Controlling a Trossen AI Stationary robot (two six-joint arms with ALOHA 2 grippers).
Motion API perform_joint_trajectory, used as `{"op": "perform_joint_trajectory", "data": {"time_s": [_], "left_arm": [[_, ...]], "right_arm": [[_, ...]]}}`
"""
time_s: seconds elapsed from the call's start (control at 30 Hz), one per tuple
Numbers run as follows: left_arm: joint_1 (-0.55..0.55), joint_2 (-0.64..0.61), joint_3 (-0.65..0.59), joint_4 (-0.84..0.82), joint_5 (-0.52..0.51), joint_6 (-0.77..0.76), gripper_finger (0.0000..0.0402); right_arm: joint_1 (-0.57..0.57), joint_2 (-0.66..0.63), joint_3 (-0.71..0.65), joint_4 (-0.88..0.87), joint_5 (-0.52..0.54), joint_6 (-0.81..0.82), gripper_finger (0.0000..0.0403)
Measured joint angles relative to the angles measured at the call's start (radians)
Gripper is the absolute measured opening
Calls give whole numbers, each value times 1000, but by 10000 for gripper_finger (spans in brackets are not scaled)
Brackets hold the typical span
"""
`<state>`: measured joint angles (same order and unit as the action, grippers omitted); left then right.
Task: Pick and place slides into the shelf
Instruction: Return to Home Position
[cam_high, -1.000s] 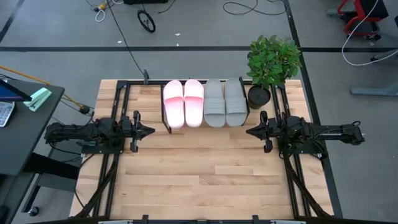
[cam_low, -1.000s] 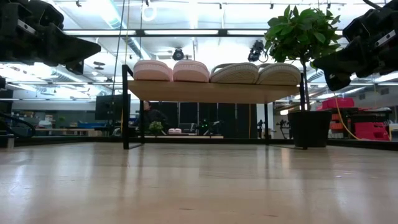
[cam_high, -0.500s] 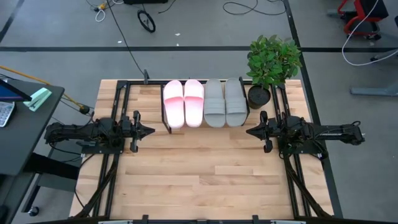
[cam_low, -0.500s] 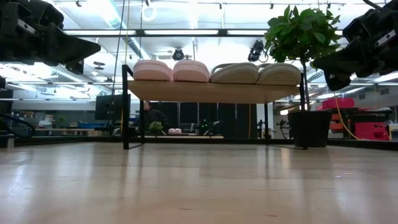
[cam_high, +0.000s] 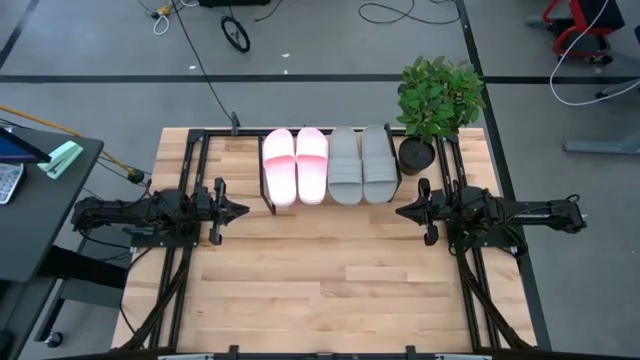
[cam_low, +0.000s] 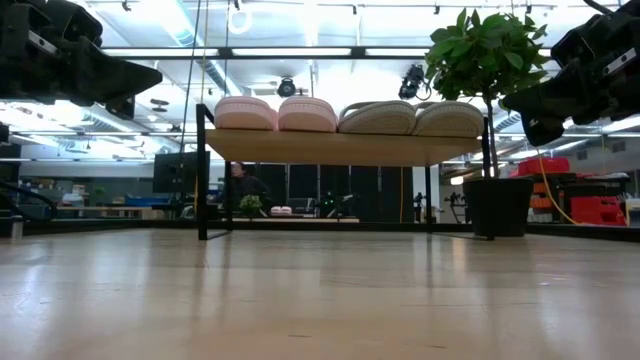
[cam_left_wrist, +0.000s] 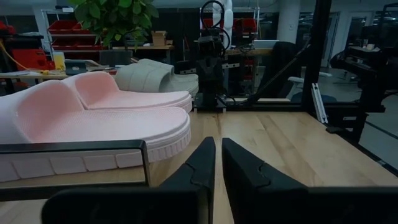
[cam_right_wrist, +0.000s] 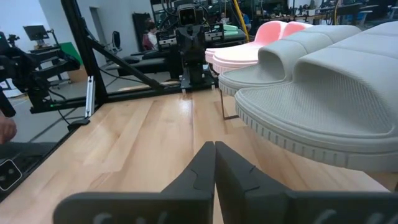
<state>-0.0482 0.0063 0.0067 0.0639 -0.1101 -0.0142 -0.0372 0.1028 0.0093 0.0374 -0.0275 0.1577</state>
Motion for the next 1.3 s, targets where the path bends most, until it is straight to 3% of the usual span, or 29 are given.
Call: {"op": "perform_joint_trajectory", "data": {"time_s": [1.3], "left_arm": [[0,0,0,0,0,0,18]], "right_arm": [[0,0,0,0,0,0,14]]}}
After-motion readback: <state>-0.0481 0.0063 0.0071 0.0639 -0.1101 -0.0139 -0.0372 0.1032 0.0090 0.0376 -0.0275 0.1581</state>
